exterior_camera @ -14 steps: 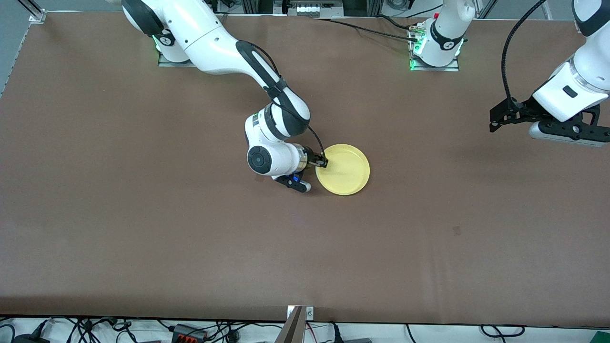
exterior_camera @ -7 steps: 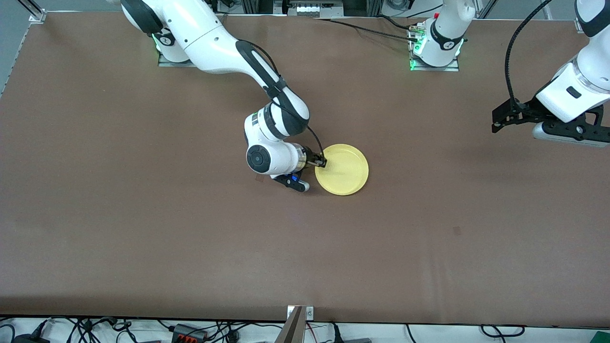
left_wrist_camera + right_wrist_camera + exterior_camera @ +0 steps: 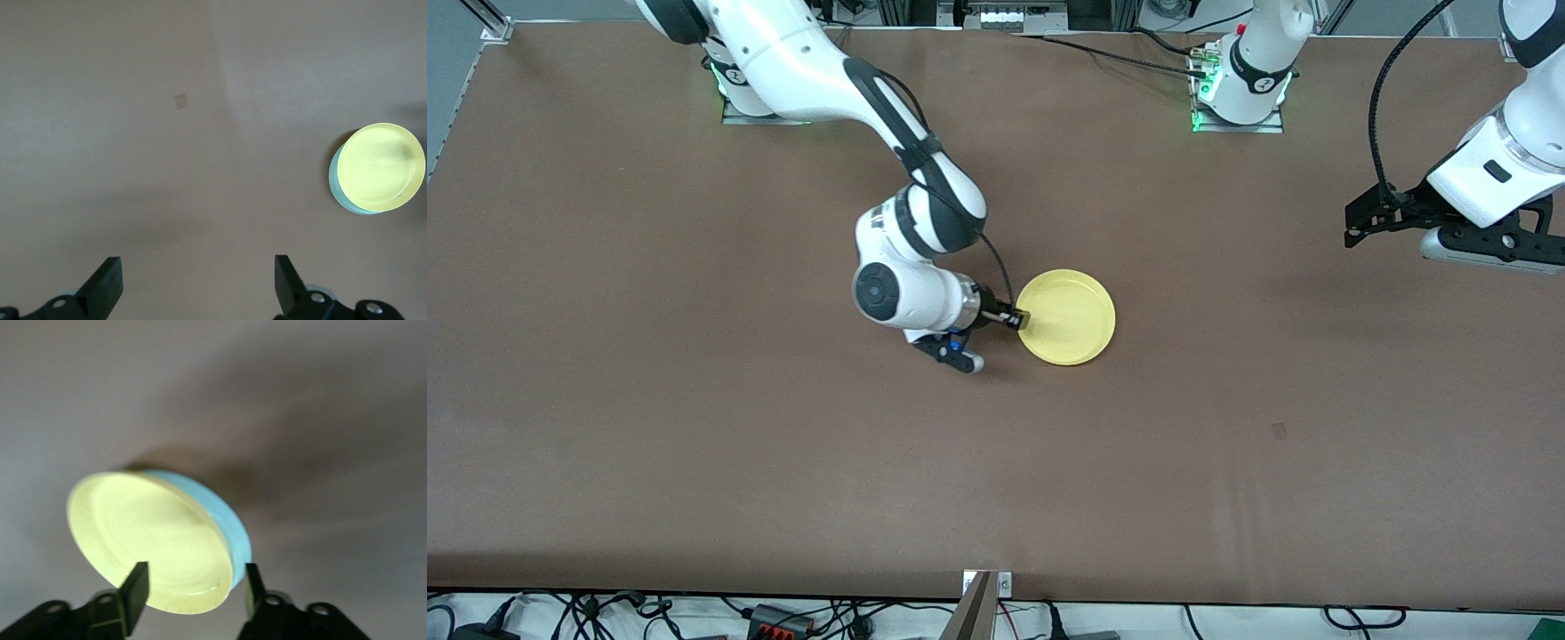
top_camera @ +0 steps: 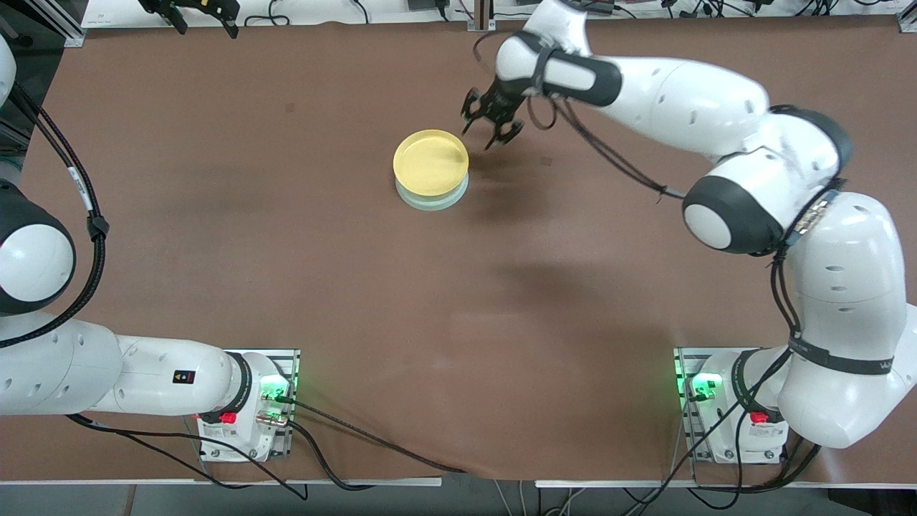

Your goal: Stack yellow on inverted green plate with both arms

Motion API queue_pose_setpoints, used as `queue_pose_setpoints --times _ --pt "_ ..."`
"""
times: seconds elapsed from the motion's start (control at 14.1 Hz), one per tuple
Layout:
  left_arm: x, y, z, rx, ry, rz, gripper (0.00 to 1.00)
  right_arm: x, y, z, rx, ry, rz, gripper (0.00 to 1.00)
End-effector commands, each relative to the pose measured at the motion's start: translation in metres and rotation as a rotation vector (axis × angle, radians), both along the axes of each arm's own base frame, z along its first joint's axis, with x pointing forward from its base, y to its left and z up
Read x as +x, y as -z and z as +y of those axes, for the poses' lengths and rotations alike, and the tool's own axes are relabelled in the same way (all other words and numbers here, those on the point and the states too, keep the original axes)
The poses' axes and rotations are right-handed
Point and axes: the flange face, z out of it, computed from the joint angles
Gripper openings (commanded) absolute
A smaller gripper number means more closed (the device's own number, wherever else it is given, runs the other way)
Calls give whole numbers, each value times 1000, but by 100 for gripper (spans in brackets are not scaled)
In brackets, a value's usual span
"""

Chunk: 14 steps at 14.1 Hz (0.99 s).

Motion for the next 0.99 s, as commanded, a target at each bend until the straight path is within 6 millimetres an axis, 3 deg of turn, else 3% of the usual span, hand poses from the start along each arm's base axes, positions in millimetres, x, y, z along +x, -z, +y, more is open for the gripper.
queue_pose_setpoints --times 0.0,0.07,0.28,0.71,0.92 --pt "-5 -7 0 -4 16 -14 100 29 -56 -77 -113 11 -23 100" --pt "-5 -7 0 -4 16 -13 100 36 -73 -101 -183 -3 -47 100" --pt "-5 -7 -1 -4 19 -12 100 49 -94 -163 -333 -159 -94 100" --pt "-5 -7 -1 -4 18 -12 100 79 -157 -325 -332 -321 -173 100" --pt "-6 -8 -1 -4 20 -9 100 85 -194 -372 -337 -313 -194 100"
